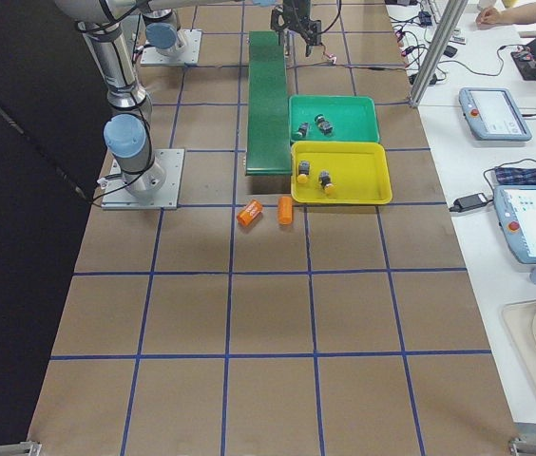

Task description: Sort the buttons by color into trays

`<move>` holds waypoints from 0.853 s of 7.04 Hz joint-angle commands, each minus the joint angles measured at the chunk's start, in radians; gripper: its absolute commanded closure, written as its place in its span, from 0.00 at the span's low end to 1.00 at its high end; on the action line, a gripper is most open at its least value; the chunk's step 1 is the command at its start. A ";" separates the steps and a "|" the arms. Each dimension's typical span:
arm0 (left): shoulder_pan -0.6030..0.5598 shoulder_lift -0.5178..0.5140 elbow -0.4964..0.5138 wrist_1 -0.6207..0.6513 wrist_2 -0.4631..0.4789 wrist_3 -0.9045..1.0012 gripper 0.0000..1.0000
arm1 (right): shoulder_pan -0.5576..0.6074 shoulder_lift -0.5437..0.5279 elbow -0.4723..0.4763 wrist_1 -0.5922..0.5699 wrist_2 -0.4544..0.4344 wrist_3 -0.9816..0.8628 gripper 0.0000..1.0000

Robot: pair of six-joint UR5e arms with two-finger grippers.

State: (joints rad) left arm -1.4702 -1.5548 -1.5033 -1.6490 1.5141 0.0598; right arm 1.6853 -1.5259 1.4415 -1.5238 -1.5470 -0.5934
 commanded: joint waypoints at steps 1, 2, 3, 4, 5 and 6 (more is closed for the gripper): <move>0.001 -0.001 0.000 0.000 0.000 0.000 0.00 | -0.001 -0.039 -0.001 0.034 0.008 0.542 0.00; 0.001 -0.001 0.000 0.000 0.000 0.000 0.00 | -0.001 -0.049 0.000 0.034 0.007 0.610 0.00; 0.001 -0.001 0.000 0.000 0.000 0.000 0.00 | -0.003 -0.053 0.013 0.016 0.015 0.613 0.00; 0.001 -0.001 0.000 0.000 0.000 0.000 0.00 | -0.007 -0.060 0.014 0.011 0.001 0.609 0.00; 0.001 0.001 0.000 0.000 0.000 0.000 0.00 | -0.012 -0.103 0.032 0.013 0.004 0.607 0.00; 0.001 -0.001 0.000 0.000 0.000 0.000 0.00 | -0.016 -0.080 0.087 0.030 0.004 0.595 0.00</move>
State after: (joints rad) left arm -1.4696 -1.5550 -1.5033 -1.6490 1.5140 0.0598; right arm 1.6747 -1.6088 1.4803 -1.5064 -1.5428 0.0096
